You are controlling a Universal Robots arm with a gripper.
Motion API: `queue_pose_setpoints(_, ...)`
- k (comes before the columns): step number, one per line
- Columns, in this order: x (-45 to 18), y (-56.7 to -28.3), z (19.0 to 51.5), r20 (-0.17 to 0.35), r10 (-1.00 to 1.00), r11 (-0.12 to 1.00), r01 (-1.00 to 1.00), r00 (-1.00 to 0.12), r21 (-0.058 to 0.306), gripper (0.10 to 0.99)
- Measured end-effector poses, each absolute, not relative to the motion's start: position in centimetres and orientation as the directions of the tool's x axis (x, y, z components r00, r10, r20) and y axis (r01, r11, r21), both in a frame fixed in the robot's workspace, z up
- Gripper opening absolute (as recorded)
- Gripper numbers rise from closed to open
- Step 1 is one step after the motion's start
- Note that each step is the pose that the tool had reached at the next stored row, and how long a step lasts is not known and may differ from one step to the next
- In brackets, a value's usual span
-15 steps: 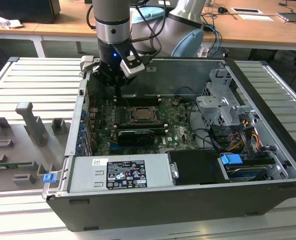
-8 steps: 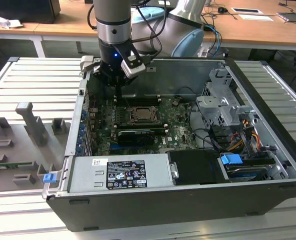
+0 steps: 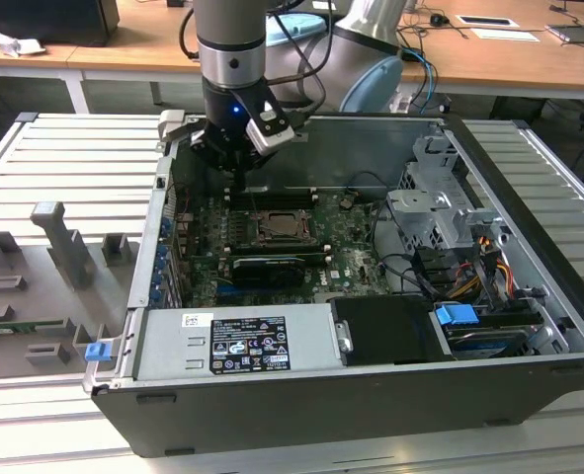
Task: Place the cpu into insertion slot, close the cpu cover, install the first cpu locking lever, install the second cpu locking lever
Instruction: 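Install the first cpu locking lever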
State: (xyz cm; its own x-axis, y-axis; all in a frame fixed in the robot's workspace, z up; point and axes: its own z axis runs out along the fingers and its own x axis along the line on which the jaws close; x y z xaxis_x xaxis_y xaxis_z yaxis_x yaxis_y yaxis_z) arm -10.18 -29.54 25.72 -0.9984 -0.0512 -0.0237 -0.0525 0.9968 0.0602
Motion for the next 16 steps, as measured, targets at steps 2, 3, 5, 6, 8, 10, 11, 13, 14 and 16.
queue_pose_setpoints(2,-9.7,-29.5,25.7,-0.024,-0.051,0.997,-0.052,-0.998,0.06,0.106)
queue_pose_setpoints(3,-9.5,-29.5,25.6,-0.024,-0.051,0.997,-0.053,-0.998,0.06,0.106)
queue_pose_setpoints(5,-9.4,-29.5,25.6,-0.024,-0.051,0.997,-0.053,-0.998,0.06,0.106)
queue_pose_setpoints(6,-9.3,-29.5,25.6,-0.024,-0.051,0.997,-0.053,-0.998,0.06,0.106)
queue_pose_setpoints(8,-9.2,-29.5,25.6,-0.024,-0.051,0.997,-0.053,-0.998,0.06,0.106)
queue_pose_setpoints(10,-9.0,-29.5,25.5,-0.024,-0.051,0.997,-0.053,-0.998,0.06,0.106)
queue_pose_setpoints(11,-9.0,-29.5,25.5,-0.024,-0.051,0.997,-0.053,-0.998,0.06,0.106)
queue_pose_setpoints(13,-8.8,-29.5,25.5,-0.024,-0.051,0.997,-0.053,-0.998,0.06,0.106)
queue_pose_setpoints(14,-8.7,-29.5,25.5,-0.024,-0.051,0.997,-0.053,-0.998,0.06,0.106)
queue_pose_setpoints(16,-8.5,-29.5,25.5,-0.024,-0.051,0.997,-0.052,-0.998,0.06,0.106)
